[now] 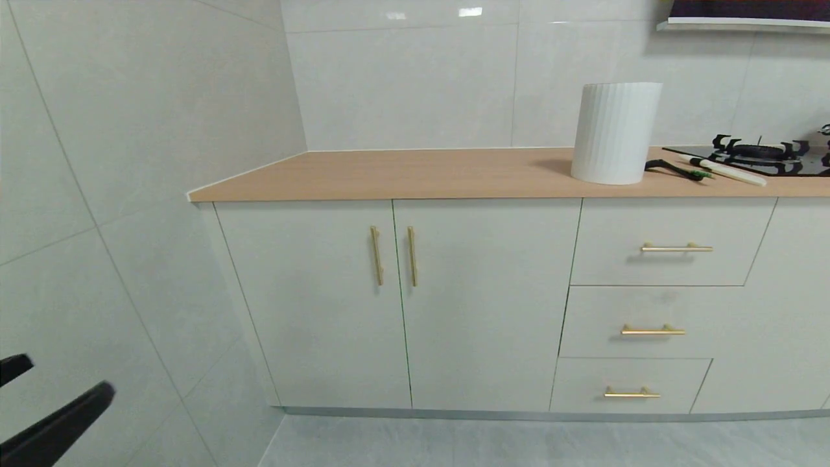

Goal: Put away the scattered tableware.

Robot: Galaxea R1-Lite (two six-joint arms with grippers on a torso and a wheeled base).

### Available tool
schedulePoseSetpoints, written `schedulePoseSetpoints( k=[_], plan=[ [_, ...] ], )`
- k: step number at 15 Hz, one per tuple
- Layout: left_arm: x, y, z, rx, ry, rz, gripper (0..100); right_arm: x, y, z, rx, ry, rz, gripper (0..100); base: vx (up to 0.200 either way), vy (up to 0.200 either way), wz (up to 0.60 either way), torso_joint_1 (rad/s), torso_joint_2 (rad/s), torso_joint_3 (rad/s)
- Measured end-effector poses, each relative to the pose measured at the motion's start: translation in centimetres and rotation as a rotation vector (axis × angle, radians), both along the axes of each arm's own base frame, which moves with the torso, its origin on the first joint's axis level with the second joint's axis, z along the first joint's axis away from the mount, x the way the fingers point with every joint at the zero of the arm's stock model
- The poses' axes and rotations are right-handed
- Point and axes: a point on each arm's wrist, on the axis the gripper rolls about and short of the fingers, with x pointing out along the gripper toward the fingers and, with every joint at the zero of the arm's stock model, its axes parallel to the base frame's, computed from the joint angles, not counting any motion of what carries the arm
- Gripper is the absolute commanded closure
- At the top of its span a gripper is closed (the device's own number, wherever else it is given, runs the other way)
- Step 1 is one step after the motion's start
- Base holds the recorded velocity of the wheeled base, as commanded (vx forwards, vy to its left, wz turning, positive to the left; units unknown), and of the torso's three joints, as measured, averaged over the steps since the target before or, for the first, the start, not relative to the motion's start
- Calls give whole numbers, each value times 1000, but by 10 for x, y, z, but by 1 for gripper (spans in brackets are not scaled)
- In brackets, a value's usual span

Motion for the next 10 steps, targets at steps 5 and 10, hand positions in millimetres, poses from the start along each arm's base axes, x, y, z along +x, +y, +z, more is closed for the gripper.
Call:
schedulePoseSetpoints(
  k=[5, 10],
  plan=[
    [-74, 23, -15, 66, -221, 179, 0, -92, -19, -53, -128, -83, -169, 0, 0, 0, 0, 0, 0, 0],
    [-91, 19, -37, 70, -261, 419, 0, -102, -10, -87, -171, -94, -283, 0, 0, 0, 0, 0, 0, 0]
  ],
)
